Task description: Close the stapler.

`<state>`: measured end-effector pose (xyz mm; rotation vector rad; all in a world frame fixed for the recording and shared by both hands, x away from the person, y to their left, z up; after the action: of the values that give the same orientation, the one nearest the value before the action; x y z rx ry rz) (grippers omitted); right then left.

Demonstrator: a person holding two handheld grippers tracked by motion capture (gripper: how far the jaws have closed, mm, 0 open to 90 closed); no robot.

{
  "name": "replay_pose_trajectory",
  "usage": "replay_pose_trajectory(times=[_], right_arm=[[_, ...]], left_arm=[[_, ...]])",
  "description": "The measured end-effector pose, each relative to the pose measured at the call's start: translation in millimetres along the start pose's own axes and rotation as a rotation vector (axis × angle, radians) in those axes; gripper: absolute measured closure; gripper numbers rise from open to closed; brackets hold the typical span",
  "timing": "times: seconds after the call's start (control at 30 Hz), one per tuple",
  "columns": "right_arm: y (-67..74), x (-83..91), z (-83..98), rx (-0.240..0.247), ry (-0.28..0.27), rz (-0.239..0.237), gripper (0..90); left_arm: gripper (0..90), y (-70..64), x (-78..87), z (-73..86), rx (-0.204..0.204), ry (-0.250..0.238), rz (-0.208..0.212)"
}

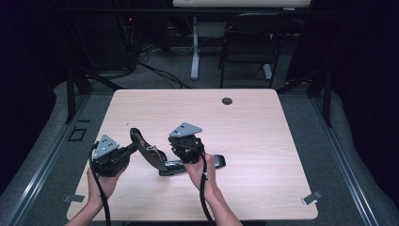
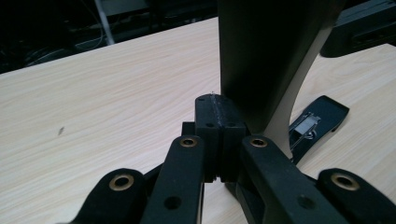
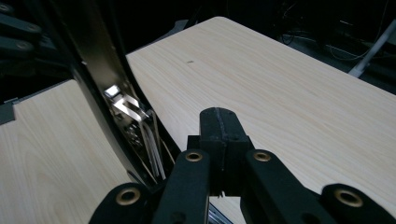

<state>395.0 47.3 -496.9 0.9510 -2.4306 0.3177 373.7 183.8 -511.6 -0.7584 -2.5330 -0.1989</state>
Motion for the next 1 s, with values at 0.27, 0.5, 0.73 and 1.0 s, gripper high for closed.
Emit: replay_pose_trajectory(times=[0.27,0.5,0.73,1.0], right_arm=[[-0.9,1.0,-7.2,0.002,-0.008,-0.01,90.0],[-14.1,9.4,-7.2,-0.034,-0.041,0.014,90.0],[-34.0,17.4,7.3,-0.095,-0.047,0.034,90.0],[-37.6,18.5,13.6,-0.101,-0.043,0.038,90.0]], left_arm=[[89.4,-20.1,-22.0,-2.7,-0.045,0.03,0.049],[89.7,-43.9,-40.4,-3.7,-0.095,0.057,0.095],[89.7,-51.3,-51.5,-2.1,-0.097,0.069,0.117],[89.7,-52.2,-53.9,-0.3,-0.085,0.075,0.14]])
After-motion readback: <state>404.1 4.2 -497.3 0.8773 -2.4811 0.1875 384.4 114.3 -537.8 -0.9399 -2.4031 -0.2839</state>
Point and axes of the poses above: each handheld gripper's, and its own axes: x roughly backward along the jaws, z roughly out of its underside, y roughly to its left, the point moved 10 cm from there along -x, roughly forward along the jaws, and after that the axes turned 1 degree about y, right-handed, at the moved point
